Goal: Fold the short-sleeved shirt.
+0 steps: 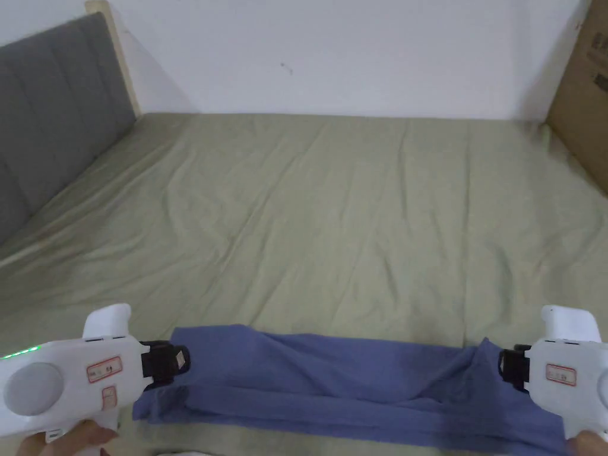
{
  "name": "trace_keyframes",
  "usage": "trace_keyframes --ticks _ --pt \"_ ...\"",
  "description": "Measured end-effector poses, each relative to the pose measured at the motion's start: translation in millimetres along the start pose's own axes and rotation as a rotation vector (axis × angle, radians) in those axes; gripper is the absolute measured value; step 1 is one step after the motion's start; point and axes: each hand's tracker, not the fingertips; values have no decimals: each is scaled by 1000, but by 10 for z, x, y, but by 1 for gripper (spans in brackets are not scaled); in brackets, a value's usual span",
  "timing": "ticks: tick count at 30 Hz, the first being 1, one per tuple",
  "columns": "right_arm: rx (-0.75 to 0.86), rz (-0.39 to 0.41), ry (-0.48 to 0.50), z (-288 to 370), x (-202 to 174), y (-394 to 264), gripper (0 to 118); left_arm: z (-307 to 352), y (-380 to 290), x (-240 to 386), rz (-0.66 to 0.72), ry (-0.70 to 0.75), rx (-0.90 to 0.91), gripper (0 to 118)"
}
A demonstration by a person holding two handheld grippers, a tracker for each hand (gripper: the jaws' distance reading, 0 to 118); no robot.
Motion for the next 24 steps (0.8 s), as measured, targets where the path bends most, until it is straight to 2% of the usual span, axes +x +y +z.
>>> trace_keyframes --ticks 2,4,6,7,8,14,18,19,20,21,23,24 --pt "-35 22 19 -105 -150 -68 0 15 -20 -118 9 22 14 3" --pt "-62 32 38 -189 -257 -110 0 -3 -35 -295 82 35 -7 55" --pt "-83 39 55 -213 -359 -138 0 -60 -66 -487 151 7 -49 102" --pt "-92 40 61 -242 -390 -147 0 -118 -95 -573 193 -19 -64 109" --pt "-102 43 66 -265 -415 -150 0 -165 -119 -655 219 -42 -63 109" --pt "-156 91 60 -366 -547 -157 0 -649 -208 -974 373 -147 -109 109" --pt "-180 86 49 -398 -586 -135 0 -797 -187 -1050 436 -244 -73 107" --pt "-186 80 48 -421 -586 -130 0 -824 -173 -1073 471 -278 -54 96" --pt "-192 74 50 -444 -586 -127 0 -867 -176 -1113 490 -294 -45 69" --pt "-198 68 49 -471 -588 -128 0 -961 -170 -1138 492 -261 -68 12" --pt "-211 66 47 -505 -601 -133 0 -1102 -182 -1124 443 -136 -142 9" --pt "-216 68 44 -512 -612 -137 0 -1096 -198 -1124 447 -199 -120 9"
